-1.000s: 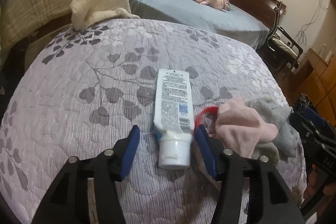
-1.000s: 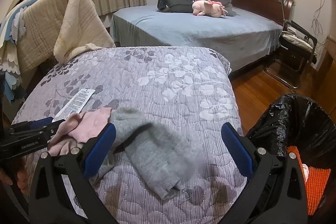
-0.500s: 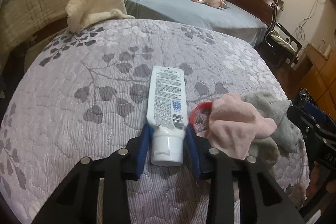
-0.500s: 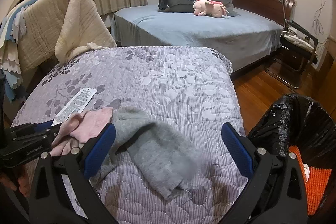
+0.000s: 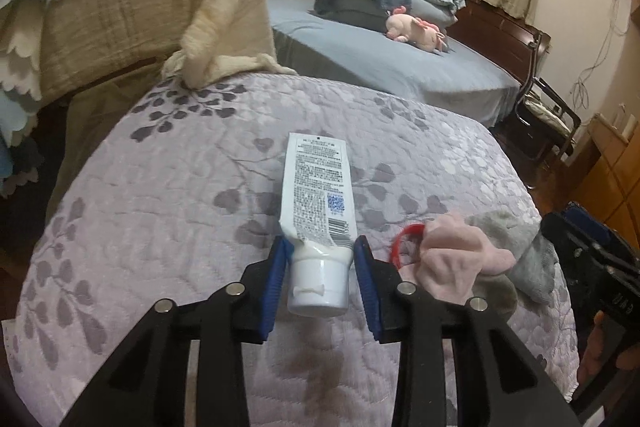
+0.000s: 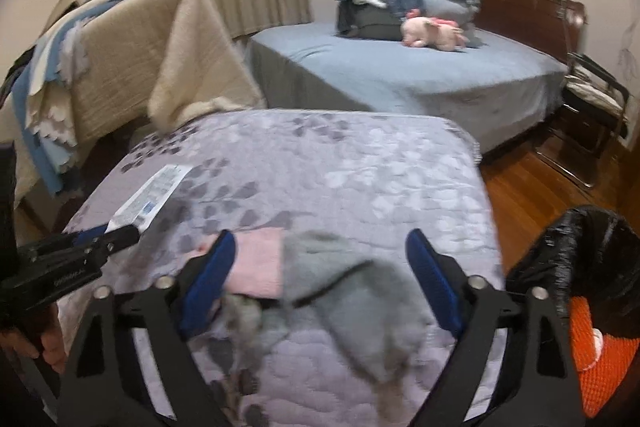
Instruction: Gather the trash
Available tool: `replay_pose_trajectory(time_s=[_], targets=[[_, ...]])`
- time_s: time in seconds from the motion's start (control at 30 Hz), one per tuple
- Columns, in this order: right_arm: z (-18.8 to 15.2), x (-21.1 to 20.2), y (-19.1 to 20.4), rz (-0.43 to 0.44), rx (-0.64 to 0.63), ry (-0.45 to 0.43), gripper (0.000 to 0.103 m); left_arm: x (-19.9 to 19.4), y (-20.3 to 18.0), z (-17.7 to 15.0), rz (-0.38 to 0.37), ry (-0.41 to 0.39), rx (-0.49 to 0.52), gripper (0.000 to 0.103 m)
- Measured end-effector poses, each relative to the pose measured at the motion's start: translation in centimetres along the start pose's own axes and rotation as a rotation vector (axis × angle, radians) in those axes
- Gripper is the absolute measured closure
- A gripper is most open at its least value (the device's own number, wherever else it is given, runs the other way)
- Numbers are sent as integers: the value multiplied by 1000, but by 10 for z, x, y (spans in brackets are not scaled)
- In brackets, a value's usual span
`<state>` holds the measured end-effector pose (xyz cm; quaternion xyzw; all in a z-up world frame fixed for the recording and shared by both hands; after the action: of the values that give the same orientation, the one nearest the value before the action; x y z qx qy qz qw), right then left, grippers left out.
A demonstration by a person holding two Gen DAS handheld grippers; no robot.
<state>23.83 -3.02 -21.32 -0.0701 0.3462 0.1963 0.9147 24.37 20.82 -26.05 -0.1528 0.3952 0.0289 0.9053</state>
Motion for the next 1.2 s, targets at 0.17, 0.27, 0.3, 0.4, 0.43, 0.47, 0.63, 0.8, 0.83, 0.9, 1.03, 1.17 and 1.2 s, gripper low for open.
replay_pose_trajectory(time_s=[0.17,0.27,0.3,0.4,0.43,0.47,0.63,0.8,0.83,0.9,1.03,1.17,1.2], targets=[[-4,10,27,52,-31,24,29,-13,9,5,9,-24,-18,69],[-5,17,38,67,-42,39,32,-18,12,9,8,-36,-21,69],[-6,20,41,72,-44,44,32,-20,13,10,7,-41,-21,69],[-9,30,48,88,-53,68,37,-24,13,13,5,-49,-21,69],[-11,33,50,91,-56,75,41,-24,13,14,5,-51,-18,69],[-13,36,53,98,-61,88,47,-25,12,15,4,-53,-16,69],[-21,41,63,146,-88,115,87,-25,7,16,0,-52,-4,69],[-12,27,65,157,-104,74,89,-27,1,18,-4,-55,2,69],[-8,23,64,160,-97,63,89,-28,0,19,-6,-56,3,69],[0,15,62,172,-88,41,89,-29,-3,21,-8,-60,7,69],[19,-5,59,194,-67,-5,89,-34,-9,26,-12,-69,13,69],[38,-28,50,191,-55,-61,89,-42,-17,33,-23,-85,21,69],[42,-33,48,189,-53,-72,89,-44,-19,35,-26,-86,24,69]])
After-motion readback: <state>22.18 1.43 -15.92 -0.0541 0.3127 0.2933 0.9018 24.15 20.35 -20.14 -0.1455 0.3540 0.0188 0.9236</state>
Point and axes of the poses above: each gripper's, at about its wrist camera, not at the fingertips, and x roughly the way its jaws point, y to its left, z to its top, the point moved 9 cm from there along x, roughly the way its jaws point, and after that the axes turned 6 degrees about -x, right-handed, at the moved point
